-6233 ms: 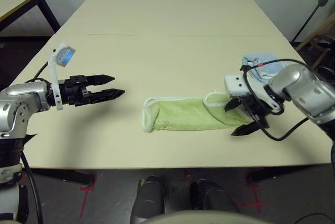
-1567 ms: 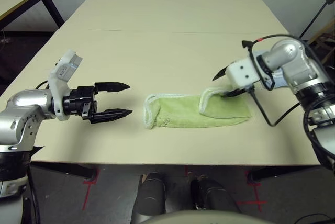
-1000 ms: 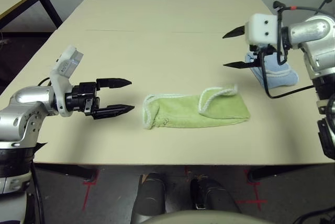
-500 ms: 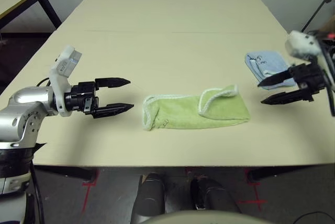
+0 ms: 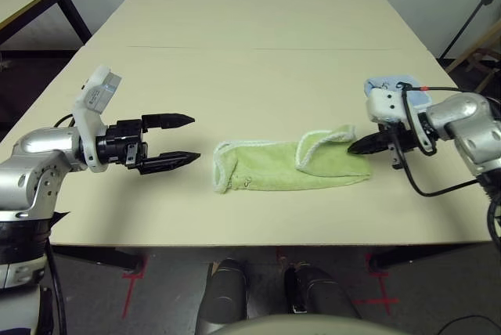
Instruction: Fold the towel and set it aside.
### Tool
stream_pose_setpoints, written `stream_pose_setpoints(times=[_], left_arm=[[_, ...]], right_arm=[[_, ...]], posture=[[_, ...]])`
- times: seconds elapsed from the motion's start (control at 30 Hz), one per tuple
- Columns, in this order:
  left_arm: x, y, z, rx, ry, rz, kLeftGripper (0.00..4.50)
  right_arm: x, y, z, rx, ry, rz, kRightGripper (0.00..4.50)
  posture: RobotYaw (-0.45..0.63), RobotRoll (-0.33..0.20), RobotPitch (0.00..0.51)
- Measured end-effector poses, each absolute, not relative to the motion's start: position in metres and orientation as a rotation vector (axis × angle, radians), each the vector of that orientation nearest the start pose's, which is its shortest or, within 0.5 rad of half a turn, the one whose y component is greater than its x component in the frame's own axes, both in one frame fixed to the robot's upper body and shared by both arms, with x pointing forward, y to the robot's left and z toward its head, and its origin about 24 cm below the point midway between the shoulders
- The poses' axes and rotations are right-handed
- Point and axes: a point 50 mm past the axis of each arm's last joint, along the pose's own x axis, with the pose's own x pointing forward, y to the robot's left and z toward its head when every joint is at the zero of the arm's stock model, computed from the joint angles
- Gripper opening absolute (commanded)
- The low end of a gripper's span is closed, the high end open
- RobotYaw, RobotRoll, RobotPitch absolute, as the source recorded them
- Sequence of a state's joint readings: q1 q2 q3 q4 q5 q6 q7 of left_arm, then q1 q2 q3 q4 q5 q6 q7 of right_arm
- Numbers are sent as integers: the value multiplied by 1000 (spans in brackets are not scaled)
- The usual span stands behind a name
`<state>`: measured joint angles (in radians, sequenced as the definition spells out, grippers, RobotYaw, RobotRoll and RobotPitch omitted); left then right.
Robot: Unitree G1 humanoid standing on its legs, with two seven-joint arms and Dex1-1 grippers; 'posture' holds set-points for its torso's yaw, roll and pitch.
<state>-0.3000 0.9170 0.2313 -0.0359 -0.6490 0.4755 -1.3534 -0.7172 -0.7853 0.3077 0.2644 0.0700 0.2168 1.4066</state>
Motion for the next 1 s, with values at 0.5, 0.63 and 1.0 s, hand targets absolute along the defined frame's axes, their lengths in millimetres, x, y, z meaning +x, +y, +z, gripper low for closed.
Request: stream_pose_setpoints(times=[0.5,0.63,1.0], left_arm=[[252,264,196,175,117,-1201,4500],[252,263,196,176,115,-1200,4500],[252,263,197,169,105,-1189,4500]], right_arm=[[337,-183,168,-814,172,1224,16],[333,-176,147,-676,143,1192,16],[288,-192,81,-292,328,1101,16]], posture=[[165,0,140],[175,0,137],[167,0,136]])
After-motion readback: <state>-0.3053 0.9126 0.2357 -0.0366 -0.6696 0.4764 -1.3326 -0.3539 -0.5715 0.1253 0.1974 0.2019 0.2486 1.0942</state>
